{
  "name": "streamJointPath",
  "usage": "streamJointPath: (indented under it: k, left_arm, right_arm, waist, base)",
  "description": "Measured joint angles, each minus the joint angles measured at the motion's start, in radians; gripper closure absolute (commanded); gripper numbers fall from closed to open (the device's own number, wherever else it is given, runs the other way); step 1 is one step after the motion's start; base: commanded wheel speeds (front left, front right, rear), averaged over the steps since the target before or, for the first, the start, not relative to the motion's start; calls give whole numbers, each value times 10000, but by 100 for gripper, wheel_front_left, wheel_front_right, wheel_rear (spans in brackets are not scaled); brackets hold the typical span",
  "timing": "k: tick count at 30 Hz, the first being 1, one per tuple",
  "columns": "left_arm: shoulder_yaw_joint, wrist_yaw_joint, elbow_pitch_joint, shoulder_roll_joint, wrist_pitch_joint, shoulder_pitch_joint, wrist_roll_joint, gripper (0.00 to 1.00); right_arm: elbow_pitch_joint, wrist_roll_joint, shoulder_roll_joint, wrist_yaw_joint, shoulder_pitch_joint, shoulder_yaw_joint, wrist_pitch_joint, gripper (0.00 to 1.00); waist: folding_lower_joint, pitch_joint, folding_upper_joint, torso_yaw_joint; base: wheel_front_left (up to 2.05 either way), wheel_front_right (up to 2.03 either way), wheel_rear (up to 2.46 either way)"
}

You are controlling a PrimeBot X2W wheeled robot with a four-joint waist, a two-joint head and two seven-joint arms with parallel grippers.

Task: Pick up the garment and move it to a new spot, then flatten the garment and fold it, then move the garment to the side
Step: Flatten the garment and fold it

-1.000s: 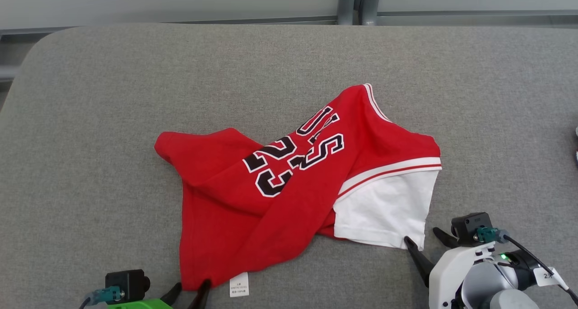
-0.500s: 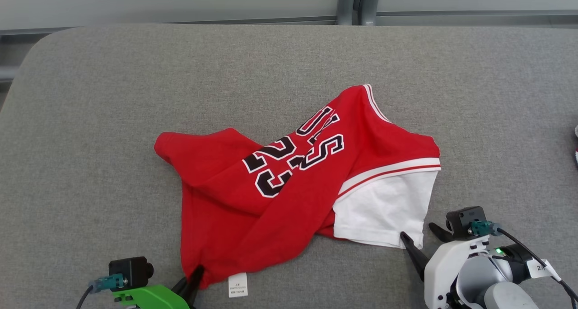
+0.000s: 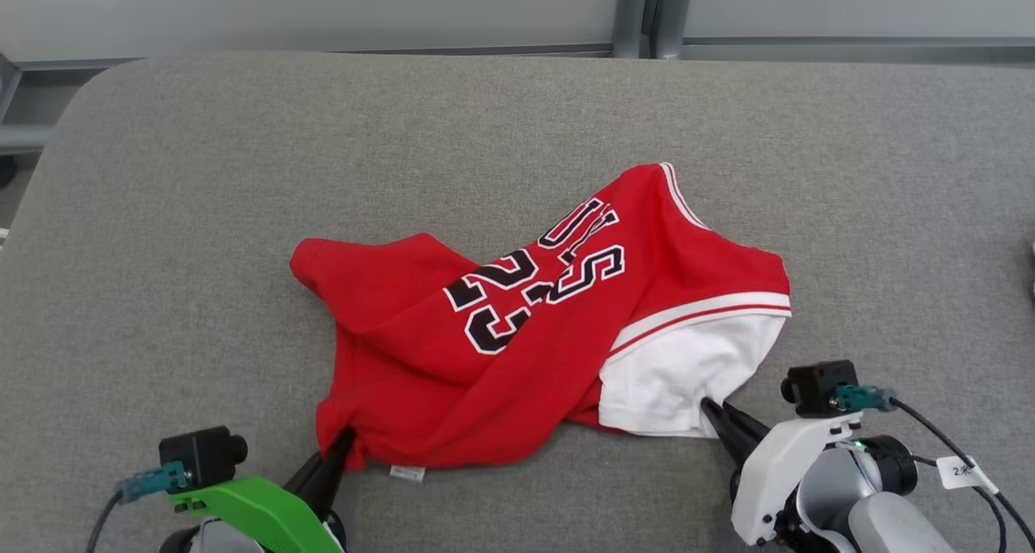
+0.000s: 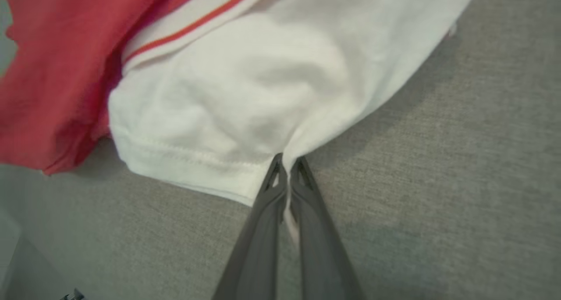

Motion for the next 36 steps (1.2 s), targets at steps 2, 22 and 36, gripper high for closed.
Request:
streamJointPath:
  k: [2, 22, 36]
  left_arm:
    - [134, 2, -345, 33, 27, -36, -132, 100]
    - [1977, 688, -5124, 1724, 2011, -520, -1870, 100]
    - [1592, 1511, -5032, 3206, 5091, -4612, -3112, 100]
  right_arm:
    - [-293, 570, 10, 0, -13, -125, -19, 100]
    - [-5892, 4535, -472, 0, -1637, -4805, 2178, 100]
    - [-6786, 4176, -84, 0, -5896, -5196, 5076, 100]
  waist:
    - [0, -51, 0, -17]
    - [0, -1132, 0, -549]
    - [0, -910, 0, -865]
  base:
    - [0, 0, 0]
    - [0, 0, 0]
    - [0, 0, 0]
